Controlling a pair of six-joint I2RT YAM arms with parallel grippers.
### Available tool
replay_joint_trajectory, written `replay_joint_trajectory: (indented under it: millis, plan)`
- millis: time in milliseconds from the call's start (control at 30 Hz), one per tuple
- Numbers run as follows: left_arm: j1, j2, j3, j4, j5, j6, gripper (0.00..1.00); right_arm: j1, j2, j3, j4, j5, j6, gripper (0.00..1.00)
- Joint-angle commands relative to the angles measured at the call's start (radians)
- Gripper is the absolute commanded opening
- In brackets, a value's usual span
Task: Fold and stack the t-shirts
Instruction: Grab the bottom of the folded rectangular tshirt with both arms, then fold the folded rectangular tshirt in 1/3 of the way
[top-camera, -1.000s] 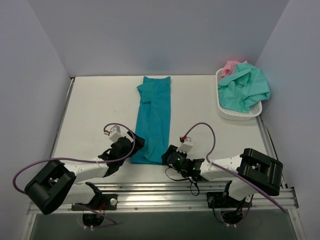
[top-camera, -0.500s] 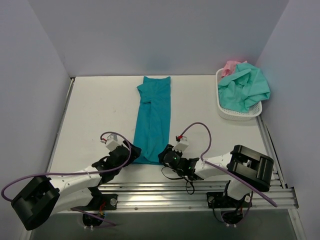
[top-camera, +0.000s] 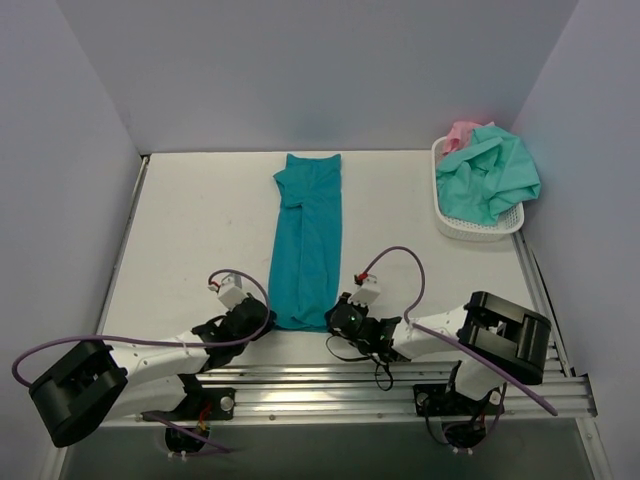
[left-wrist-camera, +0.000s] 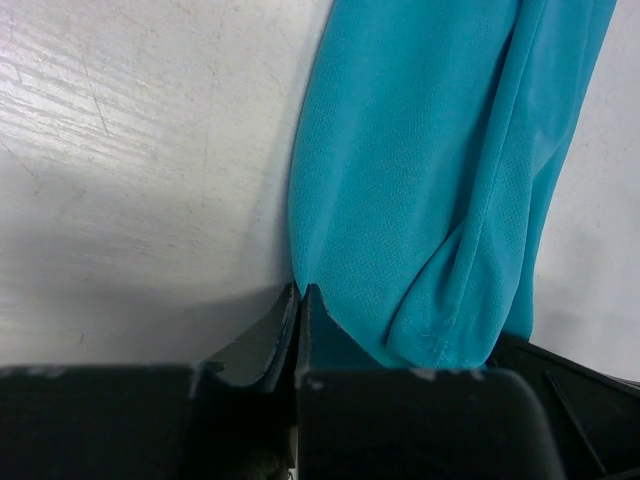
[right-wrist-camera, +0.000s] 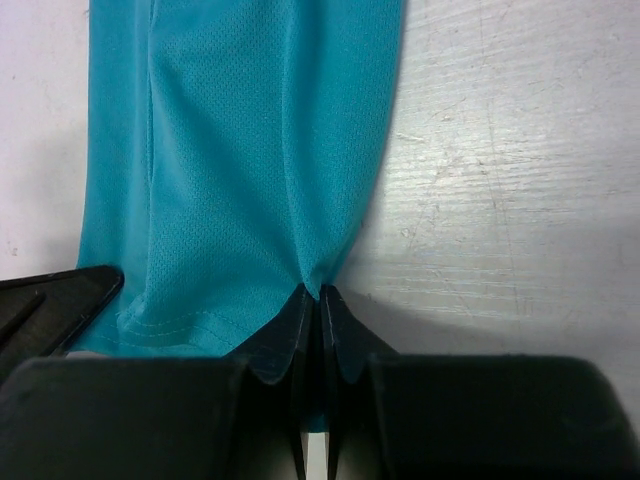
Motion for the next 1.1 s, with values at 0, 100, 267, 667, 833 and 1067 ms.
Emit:
replay_joint_trajectory:
  millis: [0, 100, 267, 667, 833, 1067]
  plan:
    - [-0.022, 0.0, 0.031, -0.055, -0.033, -0.002, 0.02, 0.008, -0.062, -0.021, -0.078, 0.034, -0.008, 0.0]
    - [-0.045, -0.032, 0.036, -0.091, -0.035, -0.006, 0.02, 0.028, -0.123, -0.027, -0.147, 0.054, -0.002, 0.0]
    - [-0.12, -0.124, 0.05, -0.214, -0.059, -0.045, 0.02, 0.084, -0.243, -0.034, -0.288, 0.083, 0.037, 0.0]
    - [-0.244, -0.303, 0.149, -0.474, -0.179, -0.102, 0.02, 0.252, -0.317, 0.062, -0.592, 0.218, 0.156, 0.0]
    - [-0.243, -0.285, 0.226, -0.509, -0.24, -0.079, 0.02, 0.25, -0.328, 0.098, -0.679, 0.278, 0.163, 0.0]
    - [-0.24, -0.198, 0.347, -0.483, -0.323, -0.013, 0.04, 0.213, -0.322, 0.218, -0.739, 0.379, 0.107, 0.0]
